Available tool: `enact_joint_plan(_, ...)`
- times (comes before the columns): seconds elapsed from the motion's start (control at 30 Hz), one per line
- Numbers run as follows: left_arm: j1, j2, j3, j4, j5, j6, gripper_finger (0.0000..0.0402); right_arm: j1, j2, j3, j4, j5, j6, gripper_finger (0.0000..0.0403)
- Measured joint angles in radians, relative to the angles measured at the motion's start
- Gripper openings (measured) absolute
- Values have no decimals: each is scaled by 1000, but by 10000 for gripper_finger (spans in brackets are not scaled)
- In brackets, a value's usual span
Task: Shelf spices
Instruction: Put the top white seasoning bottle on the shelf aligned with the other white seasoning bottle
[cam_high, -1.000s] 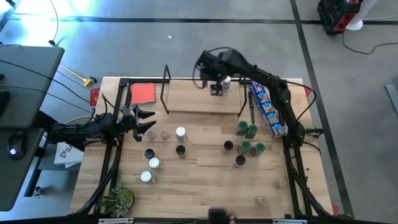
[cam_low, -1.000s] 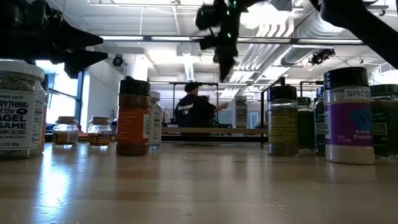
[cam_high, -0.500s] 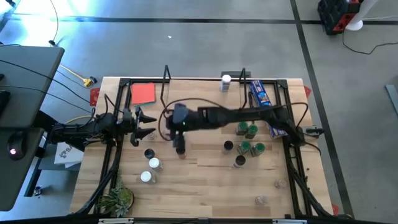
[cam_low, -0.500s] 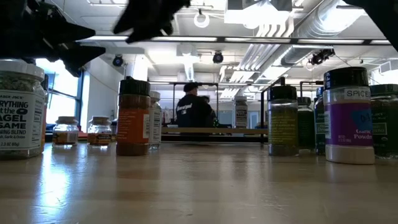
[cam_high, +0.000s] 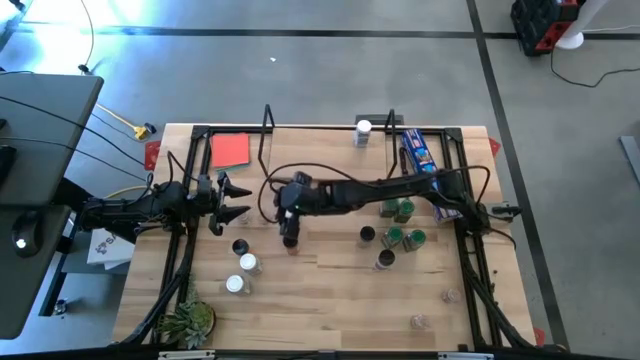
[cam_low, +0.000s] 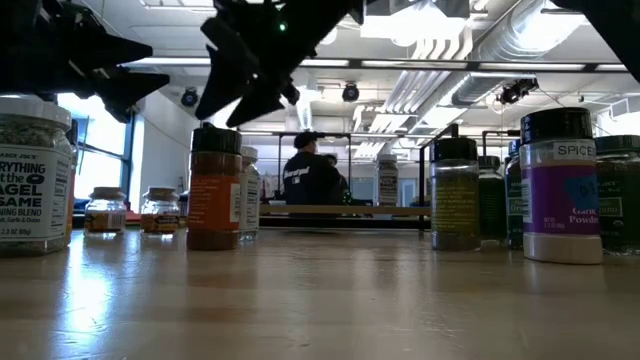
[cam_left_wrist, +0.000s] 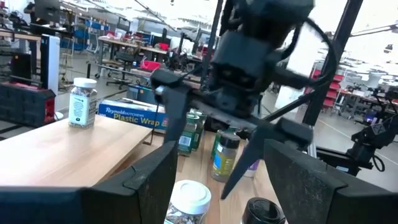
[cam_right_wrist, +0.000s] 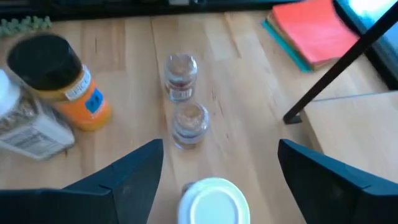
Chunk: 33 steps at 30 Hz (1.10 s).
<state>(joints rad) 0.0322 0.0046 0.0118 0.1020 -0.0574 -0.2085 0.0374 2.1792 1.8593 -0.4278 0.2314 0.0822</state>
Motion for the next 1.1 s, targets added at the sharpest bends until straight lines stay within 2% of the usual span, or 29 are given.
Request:
enact_joint_plan(0.13, 0, 0, 0, 0, -1, 0, 236, -12, 0, -26, 23, -30, 10, 319)
enact_joint_plan(0.6, 0, 0, 0, 0, 3, 0, 236, -12, 0, -204, 143, -30, 84, 314)
enact_joint_plan(0.77, 0, 0, 0, 0, 2, 0, 236, -12, 0, -221, 174, -30, 121, 276)
enact_joint_plan(0.97, 0, 0, 0, 0, 2, 0, 236, -12, 0, -204, 163, -38, 120, 187)
enact_joint_plan(1.1, 0, 0, 0, -1, 2, -1, 236, -13, 0, -124, 78, -46, 88, 186)
